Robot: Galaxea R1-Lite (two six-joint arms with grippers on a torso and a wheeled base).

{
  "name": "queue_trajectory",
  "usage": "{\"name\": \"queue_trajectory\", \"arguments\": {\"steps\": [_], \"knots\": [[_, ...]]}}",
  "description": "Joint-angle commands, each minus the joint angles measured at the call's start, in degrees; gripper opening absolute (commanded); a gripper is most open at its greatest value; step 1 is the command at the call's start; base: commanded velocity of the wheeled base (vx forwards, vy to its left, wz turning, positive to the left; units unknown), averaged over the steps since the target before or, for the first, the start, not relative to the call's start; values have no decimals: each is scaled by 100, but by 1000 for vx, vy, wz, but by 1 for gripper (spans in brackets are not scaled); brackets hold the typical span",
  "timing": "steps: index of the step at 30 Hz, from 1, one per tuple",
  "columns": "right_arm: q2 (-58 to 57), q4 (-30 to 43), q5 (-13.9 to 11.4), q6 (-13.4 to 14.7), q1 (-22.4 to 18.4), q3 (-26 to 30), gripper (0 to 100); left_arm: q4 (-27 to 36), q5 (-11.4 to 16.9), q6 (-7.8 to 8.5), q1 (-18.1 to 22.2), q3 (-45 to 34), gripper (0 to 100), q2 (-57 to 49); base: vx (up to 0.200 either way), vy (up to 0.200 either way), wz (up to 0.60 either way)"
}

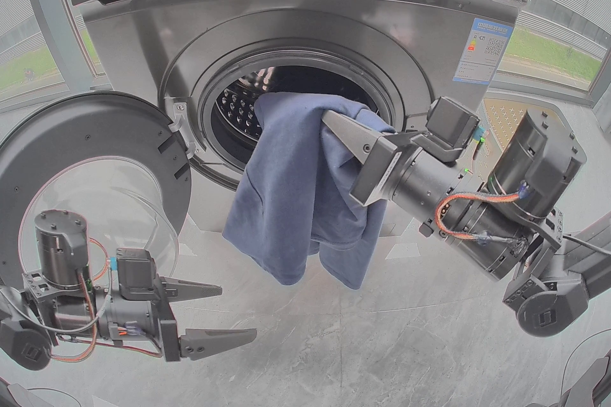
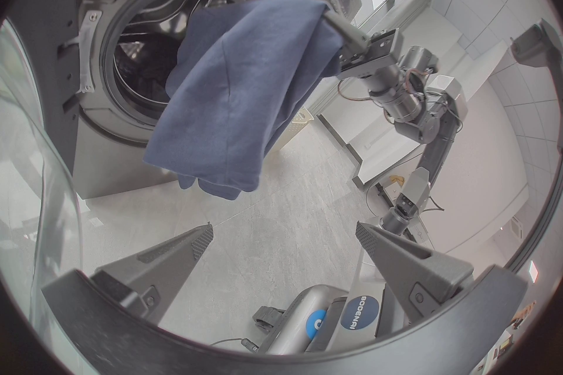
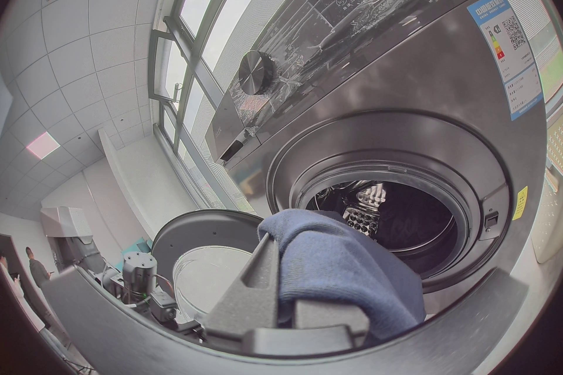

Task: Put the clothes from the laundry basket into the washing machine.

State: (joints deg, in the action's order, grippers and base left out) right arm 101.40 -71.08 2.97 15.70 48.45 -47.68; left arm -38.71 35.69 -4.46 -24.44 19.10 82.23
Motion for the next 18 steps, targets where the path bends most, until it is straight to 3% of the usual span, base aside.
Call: {"name": "queue_trajectory", "arguments": {"steps": [1,5,8,13,14,15,16,18], "knots": [[2,-11,1,3,7,-40,0,-269,-10,-11,-17,225,100,874,0,0,0],[11,-20,1,3,16,-40,0,-550,-19,-116,-26,287,100,1155,0,0,0],[46,-37,1,3,25,-40,0,-963,-27,-406,-96,357,100,1454,0,0,0],[46,-37,1,3,33,-40,0,-1535,-142,-626,-105,419,100,1788,0,0,0],[46,-28,10,3,42,-40,0,-1772,-230,-784,-105,419,100,1902,0,0,0],[46,-37,10,-6,42,-40,0,-1790,-238,-793,-105,419,100,1902,0,0,0],[46,-28,10,-6,42,-40,0,-2009,-291,-960,-96,410,100,1999,0,0,0],[46,-37,1,-6,42,-40,0,-2088,-300,-1004,-96,410,100,2034,0,0,0]]}}
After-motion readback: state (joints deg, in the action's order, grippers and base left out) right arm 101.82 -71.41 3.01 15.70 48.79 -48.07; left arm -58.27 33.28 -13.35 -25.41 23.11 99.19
